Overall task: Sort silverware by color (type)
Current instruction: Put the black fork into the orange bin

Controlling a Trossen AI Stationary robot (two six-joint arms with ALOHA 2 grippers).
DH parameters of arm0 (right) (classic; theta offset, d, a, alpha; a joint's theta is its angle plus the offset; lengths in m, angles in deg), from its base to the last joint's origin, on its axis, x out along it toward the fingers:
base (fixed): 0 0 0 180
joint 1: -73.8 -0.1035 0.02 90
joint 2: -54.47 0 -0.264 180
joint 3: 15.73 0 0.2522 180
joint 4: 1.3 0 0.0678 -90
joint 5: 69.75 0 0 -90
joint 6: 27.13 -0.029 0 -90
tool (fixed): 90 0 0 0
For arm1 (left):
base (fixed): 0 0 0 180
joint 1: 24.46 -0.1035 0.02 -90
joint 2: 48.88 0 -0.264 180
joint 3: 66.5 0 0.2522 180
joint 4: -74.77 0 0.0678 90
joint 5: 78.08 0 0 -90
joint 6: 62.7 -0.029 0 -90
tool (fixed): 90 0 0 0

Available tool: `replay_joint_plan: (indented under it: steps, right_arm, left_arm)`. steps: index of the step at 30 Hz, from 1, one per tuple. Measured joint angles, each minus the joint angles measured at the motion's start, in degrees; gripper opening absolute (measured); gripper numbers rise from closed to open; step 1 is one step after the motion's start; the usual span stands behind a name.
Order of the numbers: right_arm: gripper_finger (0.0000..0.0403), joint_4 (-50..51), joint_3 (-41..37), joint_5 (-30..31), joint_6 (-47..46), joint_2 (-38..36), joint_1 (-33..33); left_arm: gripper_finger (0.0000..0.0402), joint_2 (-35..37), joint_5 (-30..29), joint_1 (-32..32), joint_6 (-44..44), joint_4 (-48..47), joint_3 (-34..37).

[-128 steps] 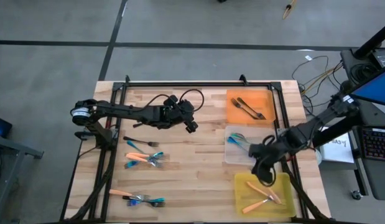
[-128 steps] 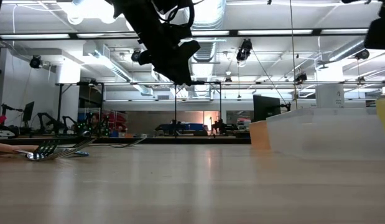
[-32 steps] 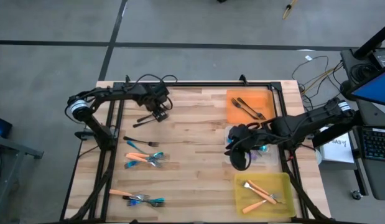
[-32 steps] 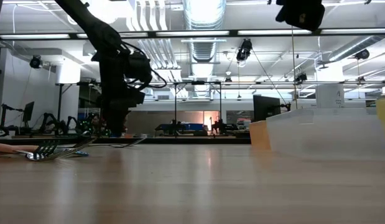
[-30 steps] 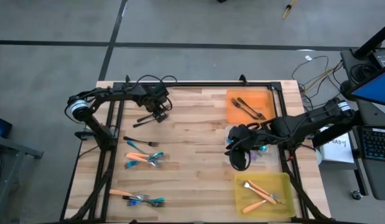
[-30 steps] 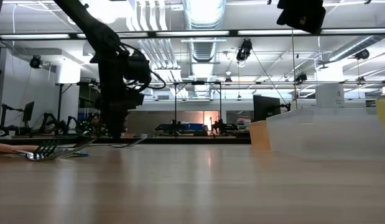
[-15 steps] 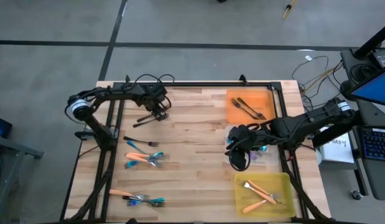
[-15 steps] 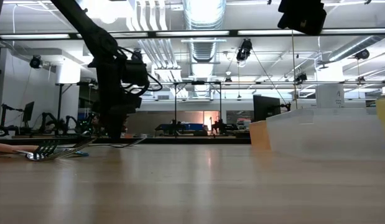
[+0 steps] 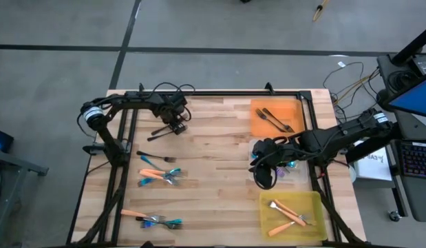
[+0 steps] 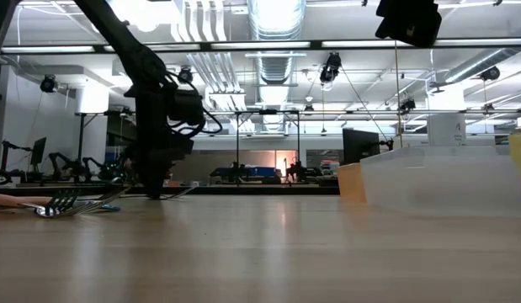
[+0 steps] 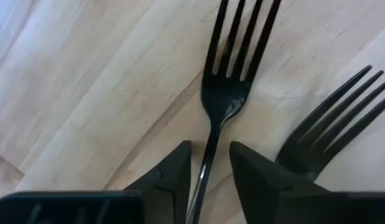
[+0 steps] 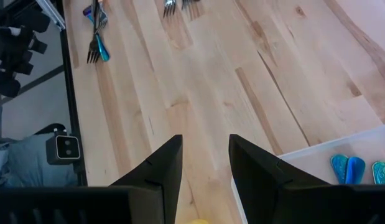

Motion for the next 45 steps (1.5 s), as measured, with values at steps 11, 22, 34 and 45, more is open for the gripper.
replay_joint_plan:
  steps: [11, 22, 34, 45]
  right_arm:
    - [0.0121, 0.0, 0.0, 0.0, 0.1, 0.0, 0.0]
    - [0.0121, 0.0, 0.0, 4.9, 0.2, 0.0, 0.0]
    - [0.0121, -1.1, -0.2, 21.3, 4.7, 0.0, 2.8]
    - [0.0121, -26.5, -7.4, 15.0, 11.5, 2.1, 16.3]
  left_arm:
    - [0.0009, -0.5, -0.1, -2.1, 2.5, -0.1, -4.4]
    - [0.0002, -0.2, -3.1, -2.1, 1.8, -3.8, -10.1]
    - [0.0001, 0.7, 14.9, 0.7, 1.0, -1.2, -25.9]
    - [0.0000, 0.7, 25.8, 10.6, 7.6, 18.9, -25.8]
